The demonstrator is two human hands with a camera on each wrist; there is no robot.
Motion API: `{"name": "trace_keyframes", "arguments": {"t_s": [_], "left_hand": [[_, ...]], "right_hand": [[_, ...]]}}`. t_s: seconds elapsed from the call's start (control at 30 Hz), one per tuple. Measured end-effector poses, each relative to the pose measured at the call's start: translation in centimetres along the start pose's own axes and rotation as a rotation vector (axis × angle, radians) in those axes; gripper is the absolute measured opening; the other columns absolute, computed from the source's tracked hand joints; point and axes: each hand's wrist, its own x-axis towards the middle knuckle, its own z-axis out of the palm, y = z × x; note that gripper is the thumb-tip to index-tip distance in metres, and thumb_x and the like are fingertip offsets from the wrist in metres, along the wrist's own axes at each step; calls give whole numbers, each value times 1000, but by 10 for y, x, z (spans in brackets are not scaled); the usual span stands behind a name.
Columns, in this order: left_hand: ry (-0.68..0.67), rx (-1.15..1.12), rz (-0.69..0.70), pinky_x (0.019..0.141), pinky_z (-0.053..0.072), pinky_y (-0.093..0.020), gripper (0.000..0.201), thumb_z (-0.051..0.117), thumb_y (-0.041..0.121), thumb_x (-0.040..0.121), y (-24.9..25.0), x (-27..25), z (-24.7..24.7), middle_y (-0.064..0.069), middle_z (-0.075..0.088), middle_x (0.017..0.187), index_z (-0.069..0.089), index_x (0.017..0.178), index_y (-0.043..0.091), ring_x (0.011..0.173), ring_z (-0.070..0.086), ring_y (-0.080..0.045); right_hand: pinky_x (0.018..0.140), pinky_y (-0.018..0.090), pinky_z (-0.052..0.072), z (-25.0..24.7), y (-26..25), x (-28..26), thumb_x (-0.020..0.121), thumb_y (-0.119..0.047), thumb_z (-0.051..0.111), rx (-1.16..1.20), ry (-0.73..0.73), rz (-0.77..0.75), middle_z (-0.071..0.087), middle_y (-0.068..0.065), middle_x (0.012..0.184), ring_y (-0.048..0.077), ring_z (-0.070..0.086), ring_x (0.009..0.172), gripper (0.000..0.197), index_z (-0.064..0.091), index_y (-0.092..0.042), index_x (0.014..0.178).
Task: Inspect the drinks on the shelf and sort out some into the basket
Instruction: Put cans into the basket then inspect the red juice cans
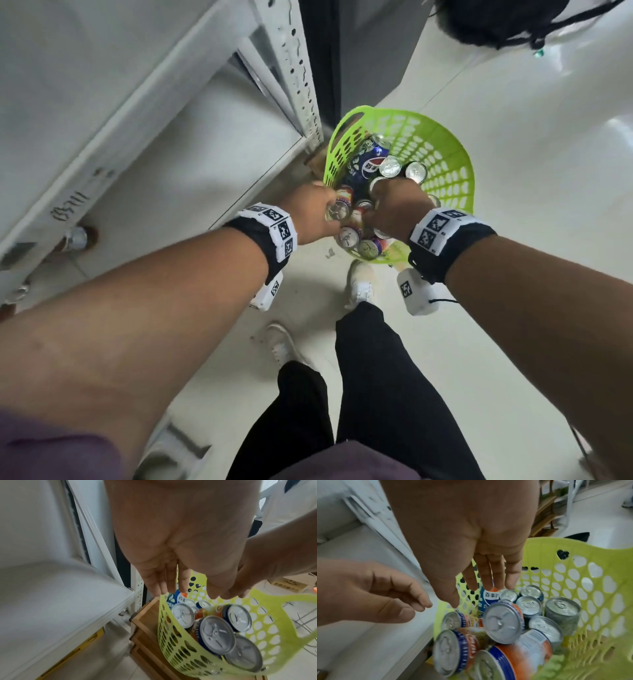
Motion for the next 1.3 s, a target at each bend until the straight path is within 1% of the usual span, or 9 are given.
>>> {"name": "trace_keyframes", "arguments": {"t_s": [0.2,0.37,0.5,0.63,0.73,0.8,0.93,1.13,1.3], "left_hand": [[132,66,10,98,50,-36,43,76,43,93,-5,-84,-85,-8,65,124,72,125,15,116,62,-29],[326,150,18,108,46,-37,51,70,47,97,-8,-185,-181,-7,65,139,68,138,16,130,59,-29],[457,216,48,107,46,-37,48,71,45,97,-4,-274,-253,-9,67,136,68,135,15,129,58,-29],[641,293,79,108,48,-40,46,69,46,98,2,-369,-319,-8,69,136,70,133,16,129,60,-29],[781,339,113,99,51,-40,38,66,46,97,11,-436,-357,-8,72,120,74,120,16,117,65,-32],[872,368,157,91,53,-38,35,68,46,96,21,-481,-378,-7,75,110,76,112,16,105,68,-29],[971,368,212,80,51,-33,21,69,44,92,36,-553,-408,10,67,89,76,97,25,89,65,-19],[1094,441,124,76,48,-32,14,69,40,92,38,-628,-458,12,64,85,72,90,26,90,65,-20],[1131,495,-15,82,56,-37,32,69,47,94,31,-648,-497,-4,72,94,78,96,16,91,67,-28]], "right_hand": [[74,30,39,-47,-85,-71,91,-35,68,-84,98,-173,71,17,110,36,66,103,35,70,-8,113],[74,33,48,-110,-176,-150,89,-37,68,-99,279,-281,68,14,106,34,64,100,34,68,-11,111],[73,31,47,-158,-244,-217,89,-37,67,-109,427,-377,64,7,104,30,64,99,31,67,-15,111],[84,37,55,-204,-313,-291,88,-41,68,-145,592,-475,65,5,114,28,63,106,38,67,-19,118],[77,33,49,-234,-356,-346,86,-38,68,-183,731,-567,68,8,111,29,63,106,35,70,-15,114],[83,37,54,-252,-383,-385,86,-36,69,-214,819,-617,70,11,106,32,64,105,34,71,-12,109],[87,43,56,-280,-425,-449,88,-38,69,-260,962,-684,73,11,102,31,65,102,34,72,-9,105],[83,42,56,-312,-473,-507,87,-32,70,-266,1056,-768,70,8,103,30,63,100,29,71,-12,107],[83,42,58,-347,-510,-515,87,-29,70,-280,1103,-843,71,11,104,32,64,100,27,72,-10,106]]}}
